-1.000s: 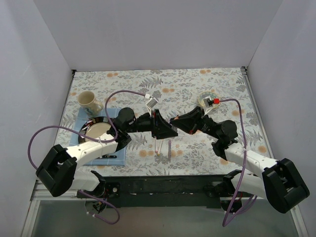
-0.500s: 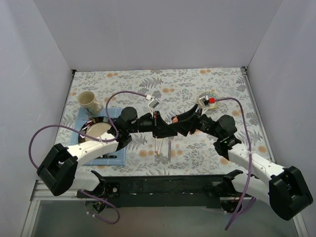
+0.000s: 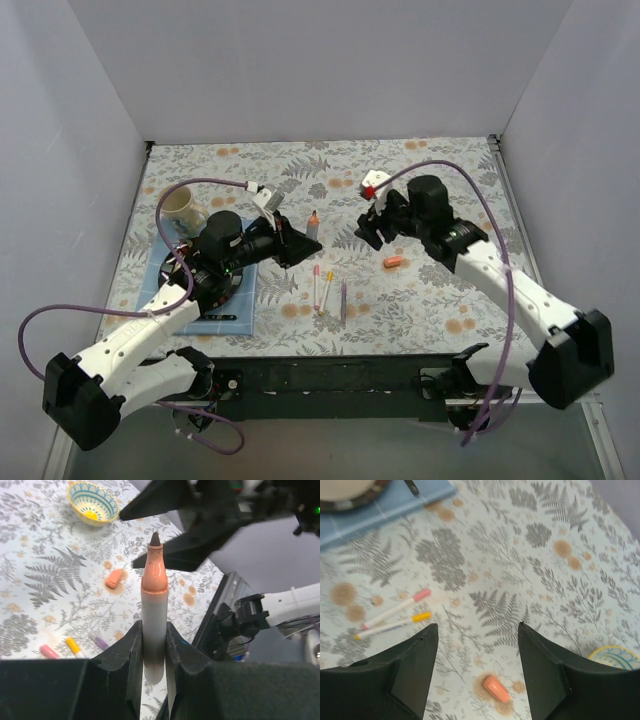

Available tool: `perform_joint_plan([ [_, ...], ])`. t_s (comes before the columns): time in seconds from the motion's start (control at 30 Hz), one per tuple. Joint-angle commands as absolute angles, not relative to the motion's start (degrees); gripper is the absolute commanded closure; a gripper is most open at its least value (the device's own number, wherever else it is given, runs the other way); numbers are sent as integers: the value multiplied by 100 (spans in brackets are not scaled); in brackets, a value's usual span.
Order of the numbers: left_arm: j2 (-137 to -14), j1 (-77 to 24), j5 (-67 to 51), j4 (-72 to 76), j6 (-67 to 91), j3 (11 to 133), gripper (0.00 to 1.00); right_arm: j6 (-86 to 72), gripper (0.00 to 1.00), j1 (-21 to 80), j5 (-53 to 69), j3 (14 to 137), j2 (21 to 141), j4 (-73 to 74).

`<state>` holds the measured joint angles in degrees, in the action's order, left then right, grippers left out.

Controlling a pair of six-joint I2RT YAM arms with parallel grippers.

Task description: Insert the pens into the pen caps

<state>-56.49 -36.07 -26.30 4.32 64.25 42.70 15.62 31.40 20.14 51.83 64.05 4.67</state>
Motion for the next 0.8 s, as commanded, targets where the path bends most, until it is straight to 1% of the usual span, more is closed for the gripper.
perform_joint_plan([
  [0.0,-5441,-3586,-2793,-317,5354,4632,100,3276,30,3111,907,6309,7829,2994],
  [0.07,-5301,-3586,-3013,-80,5300,4353,100,3724,30,3103,809,6521,8364,3444],
  [0.13,-5133,-3586,-3312,278,5334,4149,100,3998,31,3085,589,6443,8612,3691],
  [0.2,-5089,-3586,-3340,273,5353,4086,100,4533,31,3076,580,6346,8850,3822],
  [0.23,-5063,-3586,-3244,81,5248,4148,100,4718,32,3059,597,6302,8885,3823],
  [0.4,-4852,-3586,-2813,70,5194,4078,100,5527,32,2795,844,6082,8930,3393],
  [0.57,-4737,-3586,-2699,70,5185,4052,100,5888,35,2725,870,6249,9447,3524],
  [0.77,-4711,-3595,-2540,35,5168,4052,100,6143,38,2698,738,6337,9773,3376],
])
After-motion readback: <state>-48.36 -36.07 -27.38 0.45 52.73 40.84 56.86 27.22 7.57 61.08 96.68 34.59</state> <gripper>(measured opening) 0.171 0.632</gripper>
